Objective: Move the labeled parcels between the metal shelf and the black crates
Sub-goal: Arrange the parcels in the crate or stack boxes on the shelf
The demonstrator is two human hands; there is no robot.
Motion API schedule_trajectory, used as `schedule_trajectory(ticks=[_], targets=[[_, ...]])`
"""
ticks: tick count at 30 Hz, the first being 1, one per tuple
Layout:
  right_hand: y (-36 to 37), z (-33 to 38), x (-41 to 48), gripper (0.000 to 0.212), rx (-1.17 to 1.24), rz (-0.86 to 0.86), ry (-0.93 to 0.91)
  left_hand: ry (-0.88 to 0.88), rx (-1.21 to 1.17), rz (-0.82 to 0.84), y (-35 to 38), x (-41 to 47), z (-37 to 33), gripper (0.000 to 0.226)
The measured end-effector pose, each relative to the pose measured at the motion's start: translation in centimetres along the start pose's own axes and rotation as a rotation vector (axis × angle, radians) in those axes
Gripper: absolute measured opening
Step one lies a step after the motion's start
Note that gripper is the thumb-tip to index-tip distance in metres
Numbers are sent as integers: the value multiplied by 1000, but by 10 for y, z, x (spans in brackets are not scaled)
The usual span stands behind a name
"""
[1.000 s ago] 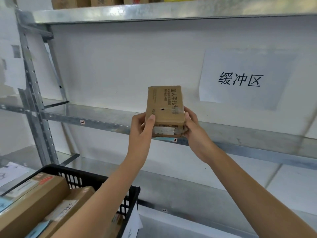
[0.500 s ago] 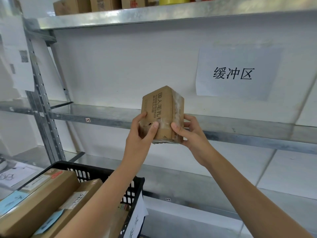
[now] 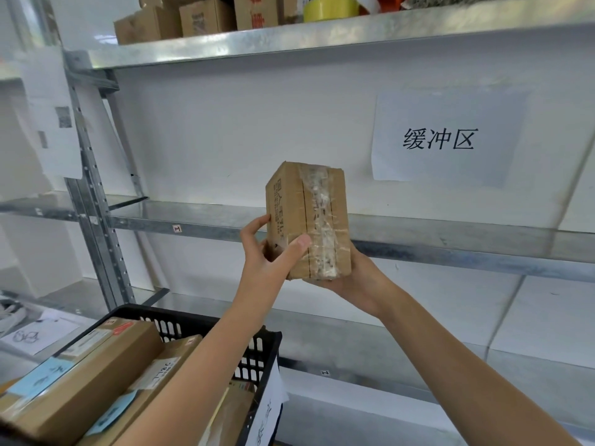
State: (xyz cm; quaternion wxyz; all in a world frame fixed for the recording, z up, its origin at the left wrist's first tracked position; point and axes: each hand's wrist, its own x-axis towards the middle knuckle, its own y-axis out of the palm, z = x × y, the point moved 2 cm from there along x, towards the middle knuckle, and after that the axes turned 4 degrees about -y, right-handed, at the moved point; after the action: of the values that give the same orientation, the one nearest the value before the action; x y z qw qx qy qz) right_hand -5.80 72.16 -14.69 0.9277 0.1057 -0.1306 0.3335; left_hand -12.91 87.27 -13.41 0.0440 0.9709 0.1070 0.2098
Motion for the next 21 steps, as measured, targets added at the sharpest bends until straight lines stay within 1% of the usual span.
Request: schedule_trajectory(ticks=[2, 4, 7, 9, 11, 14, 17, 19, 21], targets=[[1, 2, 1, 47, -12, -34, 4, -3, -3, 35, -8, 2, 0, 72], [3, 4, 2, 51, -83, -100, -13, 17, 17, 69, -16, 5, 0, 56], [1, 8, 1, 58, -119, -234, -14, 71, 75, 35, -26, 8, -2, 38], [-5, 10, -1, 57, -146, -283, -54, 98, 68, -2, -32, 11, 0, 40], [-8, 12, -4, 52, -184, -294, -92, 124, 52, -40, -36, 12, 4, 46], [-7, 17, -7, 52, -205, -295, -147, 159, 54, -92, -38, 11, 8, 37], [0, 15, -10, 52, -225, -291, -174, 102, 51, -119, -33, 5, 14, 30], [6, 13, -11, 53, -216, -284, -166, 14, 9, -123, -29, -1, 16, 42], [9, 10, -12, 59, -170, -268, -141, -33, -18, -126, -28, -6, 17, 57]])
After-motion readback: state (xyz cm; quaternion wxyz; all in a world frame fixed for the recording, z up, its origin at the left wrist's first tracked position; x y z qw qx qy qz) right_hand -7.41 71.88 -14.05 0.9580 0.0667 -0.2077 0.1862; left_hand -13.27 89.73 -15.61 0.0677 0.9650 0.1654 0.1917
